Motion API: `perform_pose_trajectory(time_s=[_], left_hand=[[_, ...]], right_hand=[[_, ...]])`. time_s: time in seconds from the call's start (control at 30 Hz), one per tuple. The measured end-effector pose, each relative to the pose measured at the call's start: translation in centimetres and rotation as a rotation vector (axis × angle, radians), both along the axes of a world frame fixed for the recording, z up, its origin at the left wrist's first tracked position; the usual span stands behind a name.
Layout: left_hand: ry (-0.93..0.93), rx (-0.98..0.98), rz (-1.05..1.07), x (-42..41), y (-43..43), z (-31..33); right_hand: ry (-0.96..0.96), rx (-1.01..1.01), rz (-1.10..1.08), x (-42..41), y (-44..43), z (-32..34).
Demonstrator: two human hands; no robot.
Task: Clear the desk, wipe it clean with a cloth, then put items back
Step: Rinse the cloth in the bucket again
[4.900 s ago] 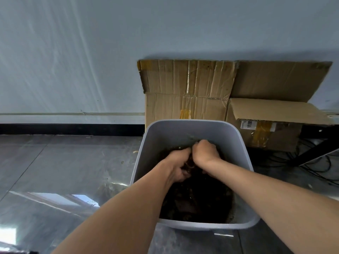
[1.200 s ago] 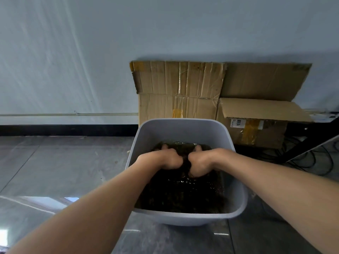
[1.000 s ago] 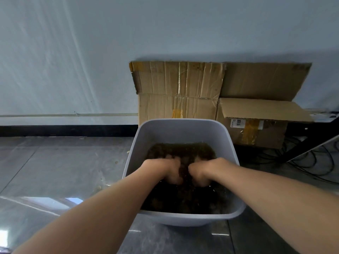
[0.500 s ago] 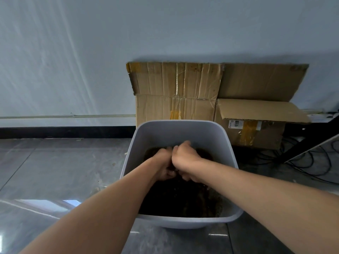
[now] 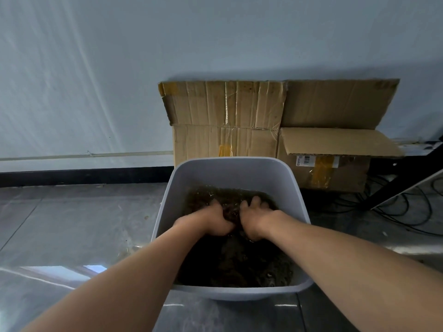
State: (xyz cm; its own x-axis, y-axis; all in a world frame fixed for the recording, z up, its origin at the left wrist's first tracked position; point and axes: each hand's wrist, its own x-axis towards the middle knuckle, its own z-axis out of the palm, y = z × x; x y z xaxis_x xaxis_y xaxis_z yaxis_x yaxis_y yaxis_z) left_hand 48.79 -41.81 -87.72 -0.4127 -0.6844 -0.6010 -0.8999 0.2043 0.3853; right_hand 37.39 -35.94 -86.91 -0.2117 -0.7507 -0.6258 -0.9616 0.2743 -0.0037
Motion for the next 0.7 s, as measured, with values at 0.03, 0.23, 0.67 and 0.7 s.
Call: perform_pose_trajectory(time_s=[0.03, 0.23, 0.67, 0.7], left_hand=[[-0.070, -0.042, -0.088, 0.2, 0.1, -0.3], [-0.116, 0.105, -0.078, 0.2, 0.7, -0.1], [0.655, 0.498, 0.356, -0.3, 2.2, 3.1], [0.666, 0.314, 0.362, -0.5, 2.4, 2.7]], right_hand=[[0.028, 0.017, 0.014, -0.1, 0.0, -0.2], [-0.259, -0.073, -0.239, -0.9, -0.7, 1.0], [-1.260, 0.006, -1.011, -2.4, 0.9, 5.6], [-1.243, -0.019, -0.984, -2.5, 1.1, 5.7]])
